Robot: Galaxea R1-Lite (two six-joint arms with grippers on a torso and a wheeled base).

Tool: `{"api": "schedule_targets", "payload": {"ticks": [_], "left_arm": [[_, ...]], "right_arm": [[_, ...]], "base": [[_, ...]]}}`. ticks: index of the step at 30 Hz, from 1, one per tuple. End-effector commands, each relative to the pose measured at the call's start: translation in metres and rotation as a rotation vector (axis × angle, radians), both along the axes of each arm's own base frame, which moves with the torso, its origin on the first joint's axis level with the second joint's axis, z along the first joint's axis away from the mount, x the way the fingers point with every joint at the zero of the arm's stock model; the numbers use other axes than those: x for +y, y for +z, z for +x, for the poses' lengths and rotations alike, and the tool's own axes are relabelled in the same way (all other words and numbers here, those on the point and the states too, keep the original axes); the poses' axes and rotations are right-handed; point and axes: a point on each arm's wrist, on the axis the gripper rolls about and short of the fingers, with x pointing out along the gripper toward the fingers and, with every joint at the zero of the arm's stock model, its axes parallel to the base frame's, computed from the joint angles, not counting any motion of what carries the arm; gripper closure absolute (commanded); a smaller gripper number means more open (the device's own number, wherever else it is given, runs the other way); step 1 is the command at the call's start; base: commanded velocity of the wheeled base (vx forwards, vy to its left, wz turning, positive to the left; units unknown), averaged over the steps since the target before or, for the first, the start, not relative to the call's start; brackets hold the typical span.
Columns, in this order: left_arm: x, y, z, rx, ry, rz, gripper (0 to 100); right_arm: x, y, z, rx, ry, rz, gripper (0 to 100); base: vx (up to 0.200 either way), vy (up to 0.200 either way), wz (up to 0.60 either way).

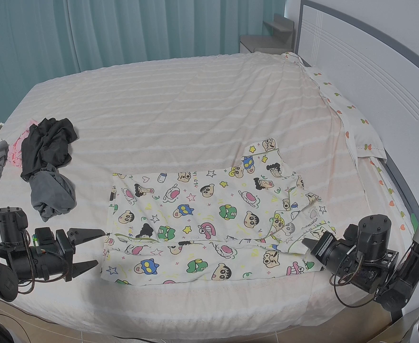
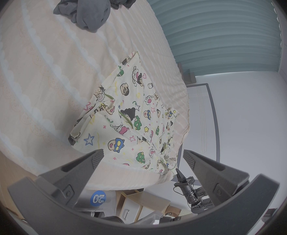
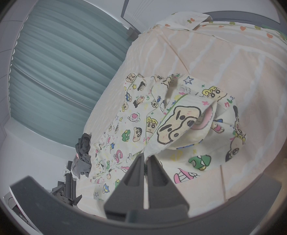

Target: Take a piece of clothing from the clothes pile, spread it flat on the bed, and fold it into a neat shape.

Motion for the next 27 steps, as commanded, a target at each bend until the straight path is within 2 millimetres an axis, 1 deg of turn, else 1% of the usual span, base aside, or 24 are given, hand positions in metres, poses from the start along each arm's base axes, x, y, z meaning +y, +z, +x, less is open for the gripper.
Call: {"api": "schedule_targets", "payload": {"ticks": [1, 4, 7, 12, 21, 22, 27], "left_arm": [[0.0, 0.0, 0.0, 0.001, 0.0, 0.0, 0], [0.0, 0.0, 0.0, 0.001, 0.0, 0.0, 0], [0.0, 0.0, 0.0, 0.001, -0.001, -0.001, 0], [0.0, 0.0, 0.0, 0.003, 0.0, 0.0, 0], [0.0, -0.001, 0.0, 0.004, 0.0, 0.0, 0], [0.0, -0.001, 0.0, 0.004, 0.0, 0.0, 0], [0.0, -0.001, 0.0, 0.006, 0.0, -0.001, 0]], "right_arm": [[0.0, -0.018, -0.002, 0.067, 0.0, -0.035, 100], [-0.002, -0.024, -0.007, 0.106, -0.005, -0.042, 100], [-0.003, -0.027, -0.011, 0.133, -0.014, -0.019, 100], [-0.001, -0.035, -0.011, 0.167, -0.025, -0.003, 100], [0.007, -0.036, -0.017, 0.155, 0.019, 0.007, 100], [0.007, -0.037, -0.018, 0.158, 0.018, 0.007, 0], [0.005, -0.038, -0.022, 0.176, 0.008, 0.016, 0]], "base": [[0.0, 0.0, 0.0], [0.0, 0.0, 0.0], [0.0, 0.0, 0.0], [0.0, 0.0, 0.0], [0.0, 0.0, 0.0], [0.0, 0.0, 0.0], [0.0, 0.0, 0.0]]}}
